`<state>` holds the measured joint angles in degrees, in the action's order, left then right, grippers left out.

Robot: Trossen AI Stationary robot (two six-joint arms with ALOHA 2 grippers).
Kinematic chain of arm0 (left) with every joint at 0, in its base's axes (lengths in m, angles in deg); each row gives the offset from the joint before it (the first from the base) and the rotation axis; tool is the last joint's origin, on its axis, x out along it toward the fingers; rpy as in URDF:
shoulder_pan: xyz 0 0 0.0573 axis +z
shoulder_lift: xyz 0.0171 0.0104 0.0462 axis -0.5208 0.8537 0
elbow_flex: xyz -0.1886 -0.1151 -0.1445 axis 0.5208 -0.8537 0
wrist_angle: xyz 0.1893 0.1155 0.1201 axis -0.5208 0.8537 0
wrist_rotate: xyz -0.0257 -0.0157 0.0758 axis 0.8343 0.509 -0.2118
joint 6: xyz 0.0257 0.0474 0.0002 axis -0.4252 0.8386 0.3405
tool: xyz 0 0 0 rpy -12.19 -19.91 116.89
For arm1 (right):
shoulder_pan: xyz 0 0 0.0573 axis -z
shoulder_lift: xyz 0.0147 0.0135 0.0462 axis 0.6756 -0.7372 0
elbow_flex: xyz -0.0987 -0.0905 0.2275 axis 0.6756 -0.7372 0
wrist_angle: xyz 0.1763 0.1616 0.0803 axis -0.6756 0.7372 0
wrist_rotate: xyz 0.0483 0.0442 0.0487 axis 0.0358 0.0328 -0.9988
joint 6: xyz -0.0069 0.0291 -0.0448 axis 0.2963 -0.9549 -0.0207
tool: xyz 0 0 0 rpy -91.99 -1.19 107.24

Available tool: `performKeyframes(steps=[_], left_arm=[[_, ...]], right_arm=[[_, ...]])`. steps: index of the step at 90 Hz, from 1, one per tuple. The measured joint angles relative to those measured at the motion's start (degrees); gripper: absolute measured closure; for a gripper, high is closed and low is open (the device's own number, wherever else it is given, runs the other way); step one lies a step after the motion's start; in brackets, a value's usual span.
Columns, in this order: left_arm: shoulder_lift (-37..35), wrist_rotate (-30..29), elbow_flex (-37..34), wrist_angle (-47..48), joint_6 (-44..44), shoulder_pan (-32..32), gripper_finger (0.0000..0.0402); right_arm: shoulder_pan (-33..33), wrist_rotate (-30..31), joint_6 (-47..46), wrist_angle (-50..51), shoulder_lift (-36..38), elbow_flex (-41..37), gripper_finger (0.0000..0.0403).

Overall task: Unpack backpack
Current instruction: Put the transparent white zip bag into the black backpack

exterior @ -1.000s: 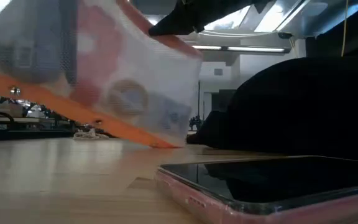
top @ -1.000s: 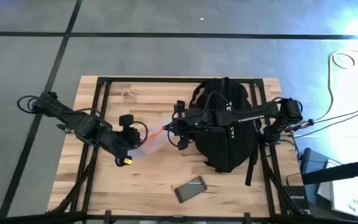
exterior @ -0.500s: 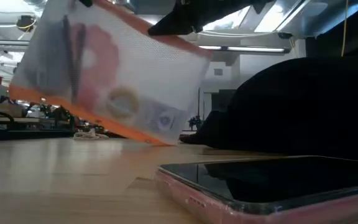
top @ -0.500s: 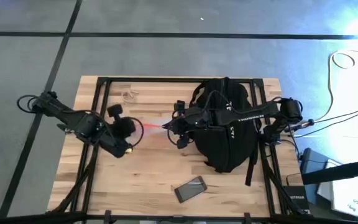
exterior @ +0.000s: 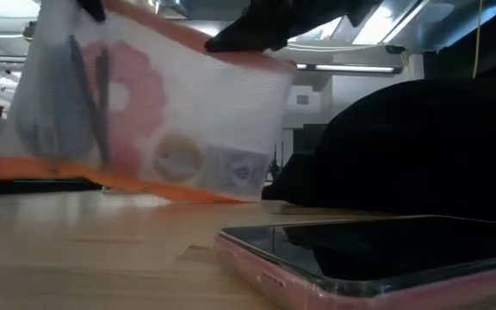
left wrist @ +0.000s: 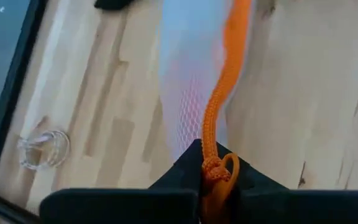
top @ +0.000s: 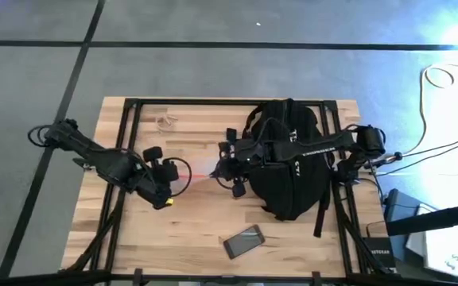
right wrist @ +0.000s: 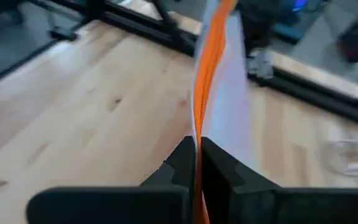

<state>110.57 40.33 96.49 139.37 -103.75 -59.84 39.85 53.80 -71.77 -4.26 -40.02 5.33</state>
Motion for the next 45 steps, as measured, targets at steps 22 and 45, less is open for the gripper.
performKeyframes(steps=[22,45], left_arm=[[0.2,3.5,-14.2,-9.3,-2.4,1.4,0.0401],[0.2,4.6,-18.4,-12.9,-5.0,1.5,0.0401]], right_arm=[[0.0,-6.4,-1.0,0.4,-3.5,0.0,0.0402],[0.0,-6.6,-1.6,-0.3,-4.5,0.0,0.0402]])
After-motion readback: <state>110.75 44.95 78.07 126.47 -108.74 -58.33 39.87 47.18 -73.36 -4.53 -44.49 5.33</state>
